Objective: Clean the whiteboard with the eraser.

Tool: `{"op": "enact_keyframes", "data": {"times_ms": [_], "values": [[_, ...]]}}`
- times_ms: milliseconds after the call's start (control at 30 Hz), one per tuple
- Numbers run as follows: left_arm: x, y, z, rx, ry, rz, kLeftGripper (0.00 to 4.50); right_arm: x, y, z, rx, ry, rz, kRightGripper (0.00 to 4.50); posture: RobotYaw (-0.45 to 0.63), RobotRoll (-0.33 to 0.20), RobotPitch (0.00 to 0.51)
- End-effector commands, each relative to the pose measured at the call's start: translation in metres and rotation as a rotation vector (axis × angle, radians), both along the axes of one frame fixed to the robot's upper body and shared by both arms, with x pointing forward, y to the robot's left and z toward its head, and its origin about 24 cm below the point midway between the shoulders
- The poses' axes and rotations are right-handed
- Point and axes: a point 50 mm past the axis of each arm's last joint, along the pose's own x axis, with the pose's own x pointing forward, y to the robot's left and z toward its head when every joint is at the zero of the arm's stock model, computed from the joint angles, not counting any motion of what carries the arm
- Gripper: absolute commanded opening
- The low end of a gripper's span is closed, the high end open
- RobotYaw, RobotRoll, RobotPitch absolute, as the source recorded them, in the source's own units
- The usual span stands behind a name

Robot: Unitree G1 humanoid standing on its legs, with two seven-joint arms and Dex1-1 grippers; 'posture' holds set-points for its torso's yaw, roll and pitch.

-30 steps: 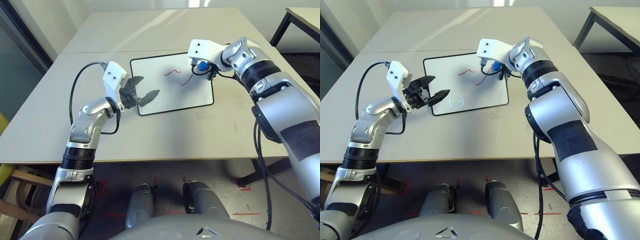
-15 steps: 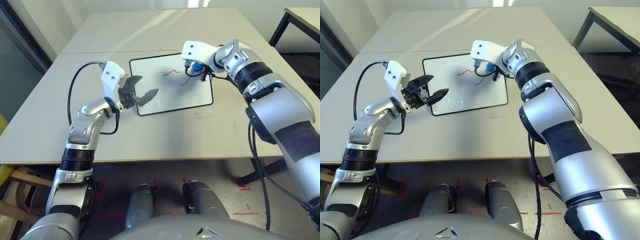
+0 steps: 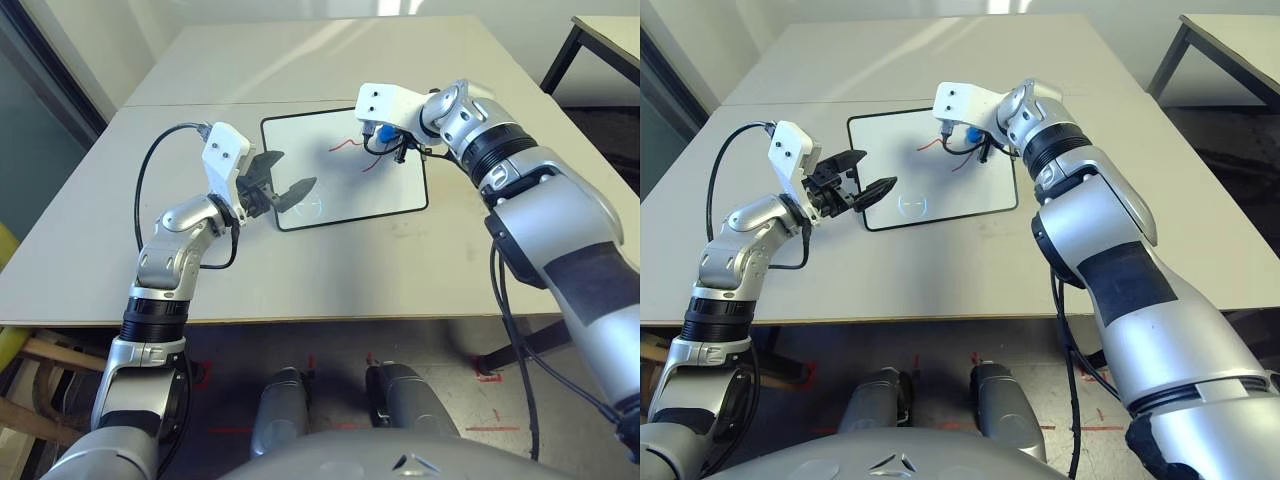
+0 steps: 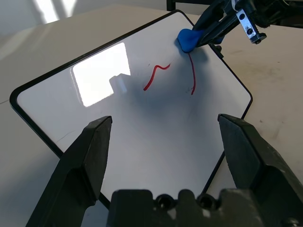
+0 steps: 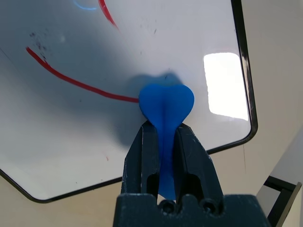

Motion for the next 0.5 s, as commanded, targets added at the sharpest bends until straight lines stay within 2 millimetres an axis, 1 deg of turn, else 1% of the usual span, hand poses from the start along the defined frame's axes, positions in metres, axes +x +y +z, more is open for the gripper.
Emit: {"op": "enact_keyframes", "data": {"times_ms": [33,200,333,500], "values": [[-0.001,0.002,0.001,0.013,-0.002,0.004,4.5,-0.002,-0.016,-0.012,-0.039,0.053,-0.042,0.2,0.0,0.0,0.058],[0.0,0.001,0.001,0.013,-0.002,0.001,4.5,-0.003,-0.033,-0.017,-0.087,0.075,-0.068,0.2,-0.02,0.0,0.056],[0.0,0.001,0.001,0.013,-0.002,0.002,4.5,-0.004,-0.042,-0.021,-0.111,0.079,-0.082,0.19,-0.02,0.0,0.055],[0.0,0.001,0.001,0.013,-0.003,0.002,4.5,-0.004,-0.041,-0.022,-0.105,0.078,-0.08,0.19,-0.02,0.0,0.055]]}}
